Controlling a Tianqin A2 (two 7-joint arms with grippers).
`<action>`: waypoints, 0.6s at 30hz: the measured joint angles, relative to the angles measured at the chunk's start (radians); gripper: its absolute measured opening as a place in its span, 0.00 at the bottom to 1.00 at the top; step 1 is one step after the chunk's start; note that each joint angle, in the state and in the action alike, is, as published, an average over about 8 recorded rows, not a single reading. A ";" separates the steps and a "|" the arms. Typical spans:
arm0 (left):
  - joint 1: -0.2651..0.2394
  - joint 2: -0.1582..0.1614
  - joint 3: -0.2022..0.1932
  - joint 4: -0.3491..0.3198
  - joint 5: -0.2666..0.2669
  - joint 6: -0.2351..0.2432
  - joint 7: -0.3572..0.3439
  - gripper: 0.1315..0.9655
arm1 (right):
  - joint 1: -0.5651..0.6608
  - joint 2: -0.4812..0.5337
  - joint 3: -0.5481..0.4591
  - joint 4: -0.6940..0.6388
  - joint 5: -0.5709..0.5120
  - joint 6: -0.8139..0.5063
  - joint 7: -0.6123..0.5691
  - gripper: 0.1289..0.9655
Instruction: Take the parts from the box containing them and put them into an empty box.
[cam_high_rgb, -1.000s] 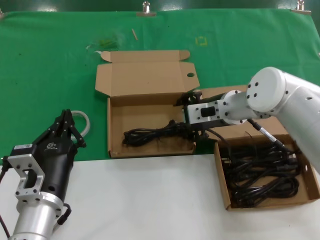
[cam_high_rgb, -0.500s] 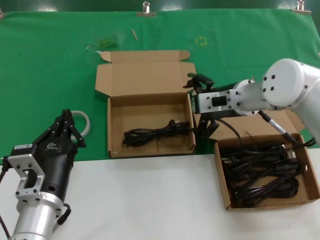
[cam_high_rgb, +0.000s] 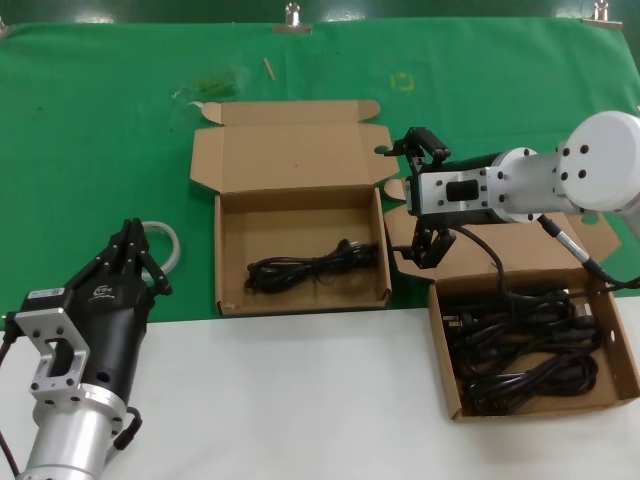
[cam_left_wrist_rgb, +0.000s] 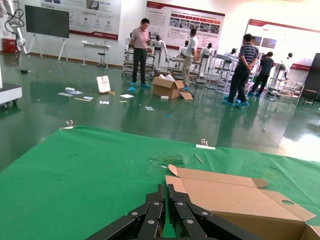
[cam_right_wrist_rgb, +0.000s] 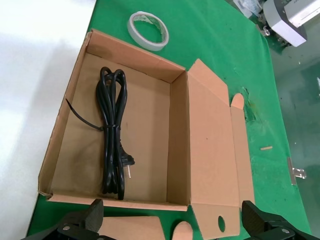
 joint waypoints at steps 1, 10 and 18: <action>0.000 0.000 0.000 0.000 0.000 0.000 0.000 0.03 | 0.000 0.000 0.000 0.001 0.000 0.000 0.000 0.98; 0.000 0.000 0.000 0.000 0.000 0.000 0.000 0.03 | 0.000 0.001 0.000 0.002 0.000 0.000 0.001 0.99; 0.000 0.000 0.000 0.000 0.000 0.000 0.000 0.07 | 0.000 0.001 0.000 0.002 0.000 0.000 0.001 1.00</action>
